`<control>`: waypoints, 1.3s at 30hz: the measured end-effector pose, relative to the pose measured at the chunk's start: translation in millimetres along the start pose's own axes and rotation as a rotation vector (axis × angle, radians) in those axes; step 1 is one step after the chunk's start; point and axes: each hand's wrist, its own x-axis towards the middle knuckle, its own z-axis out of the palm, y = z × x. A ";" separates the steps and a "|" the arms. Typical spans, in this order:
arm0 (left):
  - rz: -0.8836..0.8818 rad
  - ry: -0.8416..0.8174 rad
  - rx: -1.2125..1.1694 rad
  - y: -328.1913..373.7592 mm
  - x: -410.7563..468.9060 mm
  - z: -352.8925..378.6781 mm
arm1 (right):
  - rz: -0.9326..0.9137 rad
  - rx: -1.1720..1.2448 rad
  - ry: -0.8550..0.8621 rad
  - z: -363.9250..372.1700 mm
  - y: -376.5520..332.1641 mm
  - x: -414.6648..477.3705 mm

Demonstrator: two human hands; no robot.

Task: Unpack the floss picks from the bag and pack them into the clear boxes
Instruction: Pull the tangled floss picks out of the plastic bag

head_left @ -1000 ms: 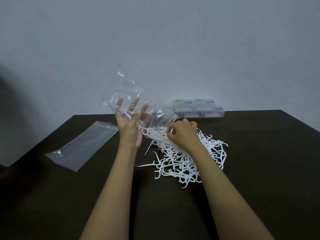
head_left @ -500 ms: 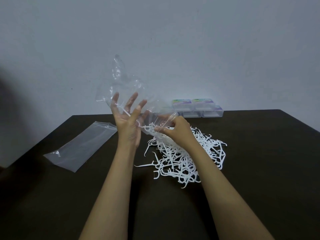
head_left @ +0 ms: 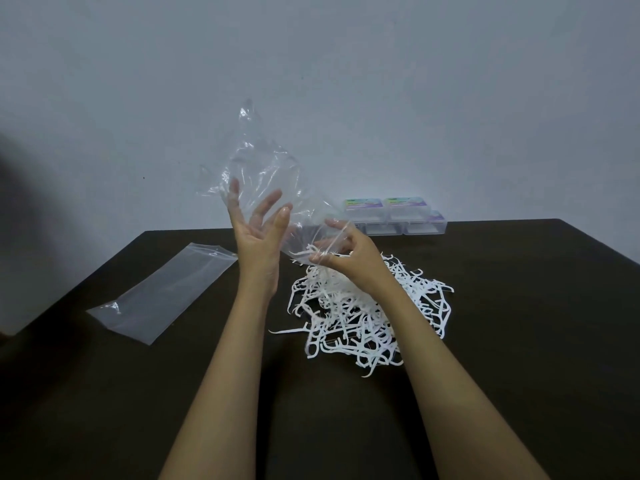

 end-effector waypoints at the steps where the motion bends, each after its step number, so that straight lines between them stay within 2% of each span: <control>1: -0.004 -0.004 0.005 -0.5 0.1 -0.1 | 0.003 0.006 0.000 0.1 0.6 0.3; 13: -0.028 -0.001 -0.051 -2.8 0.4 -3.3 | -0.016 -0.113 0.042 0.6 7.2 3.1; 16: -0.035 0.021 -0.094 -1.8 0.6 -3.7 | -0.041 -0.210 0.082 2.7 11.8 7.7; 22: -0.075 0.058 -0.224 -2.0 0.9 -4.0 | -0.109 -0.232 0.107 2.3 6.1 8.5; 26: -0.114 0.048 -0.327 -4.0 3.5 -3.7 | -0.102 0.066 0.058 0.3 -7.5 0.7; 29: -0.176 0.008 -0.357 -7.4 3.3 -3.2 | -0.108 0.204 0.098 -1.9 -14.0 -3.3; 35: -0.335 -0.046 -0.350 -11.0 5.1 -8.2 | -0.041 0.335 0.213 -7.8 -8.0 1.5; 39: -0.362 0.021 -0.373 -7.7 5.1 -13.6 | -0.034 0.316 0.242 -10.8 2.9 5.5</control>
